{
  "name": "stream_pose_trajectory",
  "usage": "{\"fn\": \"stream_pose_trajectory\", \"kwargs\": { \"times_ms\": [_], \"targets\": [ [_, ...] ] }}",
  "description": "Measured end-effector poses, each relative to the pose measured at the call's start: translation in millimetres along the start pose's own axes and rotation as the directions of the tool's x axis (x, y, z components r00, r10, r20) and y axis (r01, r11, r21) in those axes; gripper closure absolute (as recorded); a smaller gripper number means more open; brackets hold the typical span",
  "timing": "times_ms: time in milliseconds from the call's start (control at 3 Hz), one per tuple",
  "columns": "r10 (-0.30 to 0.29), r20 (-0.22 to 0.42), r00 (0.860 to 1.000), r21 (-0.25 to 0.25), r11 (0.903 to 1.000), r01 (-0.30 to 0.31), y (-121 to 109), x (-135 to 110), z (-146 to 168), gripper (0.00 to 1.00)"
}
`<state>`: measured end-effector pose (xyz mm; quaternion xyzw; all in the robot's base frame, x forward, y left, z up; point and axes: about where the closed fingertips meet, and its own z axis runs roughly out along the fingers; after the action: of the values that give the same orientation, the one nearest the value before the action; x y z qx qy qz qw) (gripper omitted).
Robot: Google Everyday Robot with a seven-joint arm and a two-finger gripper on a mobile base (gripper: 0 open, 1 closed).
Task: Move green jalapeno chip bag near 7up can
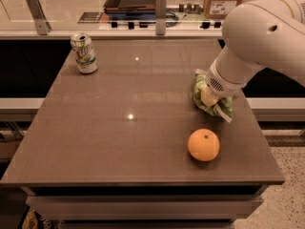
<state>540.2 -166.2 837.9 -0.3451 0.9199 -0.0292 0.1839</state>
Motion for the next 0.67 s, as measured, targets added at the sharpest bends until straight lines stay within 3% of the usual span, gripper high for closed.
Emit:
{"fn": "stream_pose_trajectory", "kwargs": {
  "times_ms": [667],
  "targets": [
    [0.000,0.000,1.000,0.000,1.0000,0.000,0.0,0.0,-0.1,1.00]
  ]
}}
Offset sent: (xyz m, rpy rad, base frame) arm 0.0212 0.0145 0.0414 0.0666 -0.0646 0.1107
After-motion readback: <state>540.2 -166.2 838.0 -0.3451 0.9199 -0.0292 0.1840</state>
